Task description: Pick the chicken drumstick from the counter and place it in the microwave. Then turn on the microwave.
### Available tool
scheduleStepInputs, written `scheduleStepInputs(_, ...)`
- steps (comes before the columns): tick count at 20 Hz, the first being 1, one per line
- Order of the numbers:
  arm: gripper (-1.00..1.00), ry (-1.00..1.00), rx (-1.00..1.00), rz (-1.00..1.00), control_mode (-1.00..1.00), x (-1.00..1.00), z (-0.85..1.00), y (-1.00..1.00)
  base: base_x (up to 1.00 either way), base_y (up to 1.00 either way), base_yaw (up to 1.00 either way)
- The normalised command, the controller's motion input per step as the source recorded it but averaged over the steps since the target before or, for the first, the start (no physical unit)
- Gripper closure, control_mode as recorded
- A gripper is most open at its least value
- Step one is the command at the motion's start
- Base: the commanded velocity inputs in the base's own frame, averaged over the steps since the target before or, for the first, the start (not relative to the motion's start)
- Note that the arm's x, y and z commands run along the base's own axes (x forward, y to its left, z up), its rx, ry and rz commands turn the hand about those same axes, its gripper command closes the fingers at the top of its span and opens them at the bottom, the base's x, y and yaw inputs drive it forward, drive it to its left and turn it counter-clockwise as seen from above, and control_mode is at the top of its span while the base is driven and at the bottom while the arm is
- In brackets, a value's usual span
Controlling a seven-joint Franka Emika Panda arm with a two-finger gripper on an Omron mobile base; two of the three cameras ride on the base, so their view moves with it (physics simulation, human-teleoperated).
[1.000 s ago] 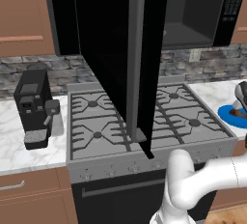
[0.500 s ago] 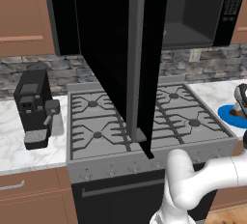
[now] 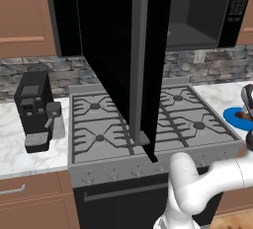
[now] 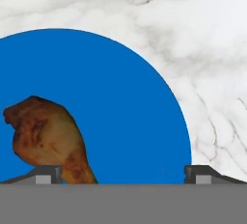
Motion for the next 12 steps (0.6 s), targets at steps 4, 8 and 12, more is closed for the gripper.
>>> scheduleStepInputs(4,-1.00,0.05,0.00,0.01,-1.00,0.01,-0.02,-0.01,0.00,0.00,0.00)
scheduleStepInputs(8,-1.00,0.00,0.03,0.02,-1.00,-0.02,0.00,0.00,0.00,0.00,0.00)
scheduleStepInputs(12,-1.00,0.00,0.05,0.03,-1.00,-0.17,-0.01,0.00,0.00,0.00,0.00)
